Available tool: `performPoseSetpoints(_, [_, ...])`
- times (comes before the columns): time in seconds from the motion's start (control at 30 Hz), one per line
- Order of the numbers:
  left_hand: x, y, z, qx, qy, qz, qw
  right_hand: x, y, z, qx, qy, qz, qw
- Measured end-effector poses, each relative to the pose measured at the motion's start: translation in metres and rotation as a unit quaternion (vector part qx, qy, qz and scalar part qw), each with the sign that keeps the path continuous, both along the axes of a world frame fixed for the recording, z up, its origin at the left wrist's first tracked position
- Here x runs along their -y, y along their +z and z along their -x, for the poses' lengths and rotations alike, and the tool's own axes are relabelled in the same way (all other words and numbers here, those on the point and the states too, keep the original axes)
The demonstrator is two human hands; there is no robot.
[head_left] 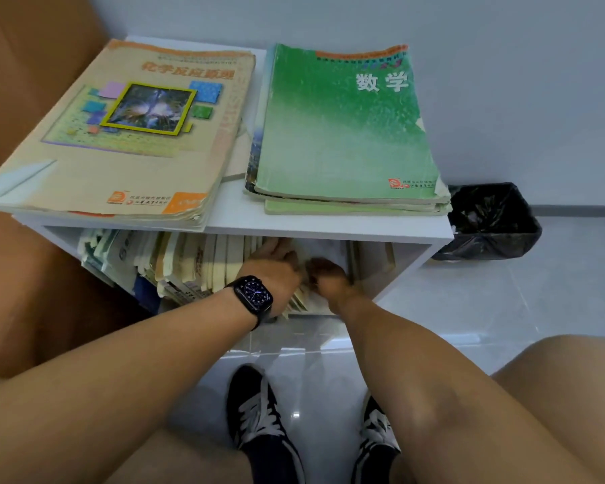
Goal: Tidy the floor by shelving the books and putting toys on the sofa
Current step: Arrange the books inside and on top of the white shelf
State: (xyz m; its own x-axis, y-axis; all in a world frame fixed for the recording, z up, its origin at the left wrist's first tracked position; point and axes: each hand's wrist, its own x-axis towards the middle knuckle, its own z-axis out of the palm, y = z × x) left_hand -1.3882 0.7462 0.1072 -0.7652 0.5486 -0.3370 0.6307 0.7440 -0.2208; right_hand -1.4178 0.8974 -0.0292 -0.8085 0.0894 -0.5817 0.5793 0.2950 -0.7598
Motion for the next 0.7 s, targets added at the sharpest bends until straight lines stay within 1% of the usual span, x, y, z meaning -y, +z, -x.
performPoseSetpoints(0.07, [0.002,-0.004,0.000,-0.012,-0.006,-0.023,1.000,0.008,0.005,0.003,0.006,0.003,0.029,1.000])
performPoseSetpoints(0.17, [0.004,0.000,-0.001,-0.017,-0.025,-0.048,0.998,0.018,-0.001,0.014,0.030,-0.004,0.039,0.999])
performPoseSetpoints(0.27, [0.009,-0.004,0.003,0.004,-0.034,-0.041,0.999,0.025,0.010,0.013,0.075,-0.067,0.119,0.988])
performPoseSetpoints(0.37, [0.009,-0.002,0.004,0.007,-0.051,-0.035,0.998,0.025,0.007,-0.002,0.083,-0.121,0.208,0.967])
performPoseSetpoints(0.43, [0.007,0.000,0.004,0.010,-0.053,-0.024,0.998,0.028,0.002,-0.011,0.076,-0.140,0.253,0.954])
performPoseSetpoints(0.5, [0.006,-0.001,0.005,0.019,-0.049,-0.021,0.998,0.031,-0.001,-0.014,0.073,-0.146,0.259,0.952])
performPoseSetpoints(0.6, [0.009,-0.003,0.006,0.015,-0.059,-0.017,0.998,0.031,0.003,-0.014,0.067,-0.112,0.255,0.958])
performPoseSetpoints(0.7, [0.010,-0.002,0.005,0.007,-0.073,-0.014,0.997,0.027,0.013,-0.013,0.071,-0.057,0.202,0.975])
